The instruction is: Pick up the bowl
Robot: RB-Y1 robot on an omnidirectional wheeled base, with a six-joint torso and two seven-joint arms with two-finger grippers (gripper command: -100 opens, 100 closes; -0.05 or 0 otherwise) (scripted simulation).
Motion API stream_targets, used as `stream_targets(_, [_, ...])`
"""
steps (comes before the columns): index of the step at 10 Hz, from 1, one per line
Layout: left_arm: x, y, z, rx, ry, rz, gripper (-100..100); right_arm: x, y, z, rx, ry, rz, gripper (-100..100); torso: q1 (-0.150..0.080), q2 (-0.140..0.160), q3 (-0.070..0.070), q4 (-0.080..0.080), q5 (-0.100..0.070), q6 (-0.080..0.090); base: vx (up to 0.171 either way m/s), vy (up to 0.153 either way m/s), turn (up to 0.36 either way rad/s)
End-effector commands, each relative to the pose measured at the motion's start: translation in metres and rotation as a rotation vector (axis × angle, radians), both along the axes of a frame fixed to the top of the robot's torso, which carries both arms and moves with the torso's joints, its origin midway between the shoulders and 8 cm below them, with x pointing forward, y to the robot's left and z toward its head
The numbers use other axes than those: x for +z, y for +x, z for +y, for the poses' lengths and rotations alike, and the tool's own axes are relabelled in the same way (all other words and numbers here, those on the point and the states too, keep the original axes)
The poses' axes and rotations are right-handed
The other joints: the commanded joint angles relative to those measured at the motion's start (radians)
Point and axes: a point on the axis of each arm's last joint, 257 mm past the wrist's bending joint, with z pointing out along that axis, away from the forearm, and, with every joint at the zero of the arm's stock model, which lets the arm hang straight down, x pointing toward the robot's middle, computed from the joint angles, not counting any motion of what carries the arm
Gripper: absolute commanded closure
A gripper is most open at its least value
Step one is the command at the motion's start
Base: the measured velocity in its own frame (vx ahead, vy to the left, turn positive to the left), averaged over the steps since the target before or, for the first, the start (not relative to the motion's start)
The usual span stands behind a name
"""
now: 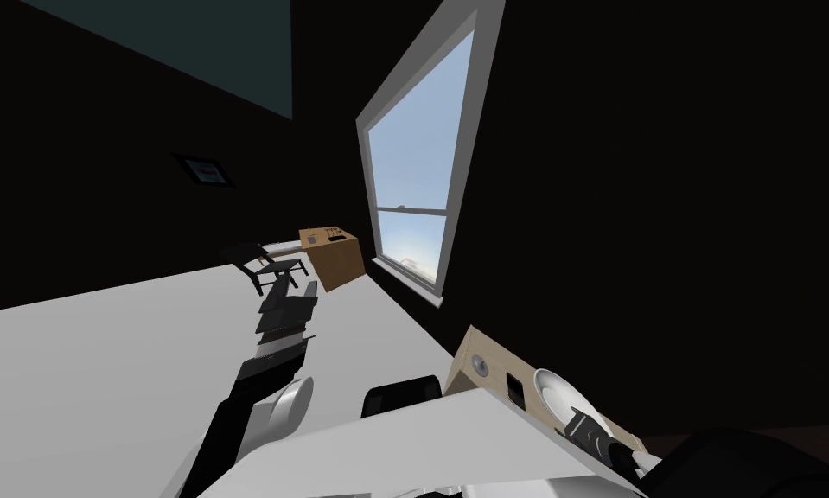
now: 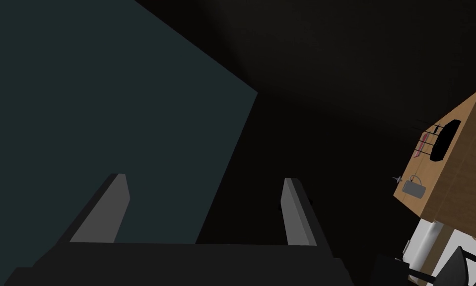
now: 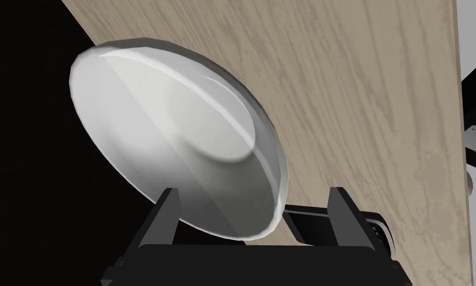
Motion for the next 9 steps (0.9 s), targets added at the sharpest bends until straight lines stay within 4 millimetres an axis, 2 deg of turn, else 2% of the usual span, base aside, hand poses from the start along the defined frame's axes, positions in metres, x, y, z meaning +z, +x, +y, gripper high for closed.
stream_targets(1, [0.0000, 0.0000, 0.0000, 0.000, 0.000, 0.000, 0, -0.0105, 0.0031, 0.0094, -0.010, 0.000, -0.002, -100, 0.000, 0.000, 0.000, 0.000, 0.000, 0.000, -0.010, -0.050, 0.065])
stream_targets(2, [0.0000, 0.0000, 0.0000, 0.000, 0.000, 0.000, 0, -0.0168, 0.0051, 0.0153, -0.015, 0.000, -0.002, -100, -0.003, 0.001, 0.001, 0.000, -0.001, 0.000, -0.022, -0.108, 0.083])
stream_targets(3, [0.0000, 0.0000, 0.0000, 0.000, 0.000, 0.000, 0, -0.0136, 0.0049, 0.0124, -0.012, 0.003, -0.003, -100, -0.006, 0.002, 0.001, 0.000, -0.001, 0.000, -0.018, -0.023, 0.055])
stream_targets(4, [0.0000, 0.0000, 0.0000, 0.000, 0.000, 0.000, 0, -0.0142, 0.0051, 0.0125, -0.012, 0.000, -0.002, 100, -0.002, 0.002, 0.001, 0.000, -0.001, 0.000, 0.000, 0.000, 0.000])
stream_targets(8, [0.0000, 0.0000, 0.0000, 0.000, 0.000, 0.000, 0, -0.0142, 0.0049, 0.0127, -0.012, 0.001, -0.002, 100, 0.000, 0.001, 0.001, 0.000, 0.000, 0.000, -0.001, 0.001, -0.001])
stream_targets(9, [0.0000, 0.0000, 0.0000, 0.000, 0.000, 0.000, 0, -0.0143, 0.0048, 0.0129, -0.012, 0.002, -0.002, 0, 0.001, 0.001, 0.001, 0.000, 0.001, 0.000, 0.000, 0.000, 0.000])
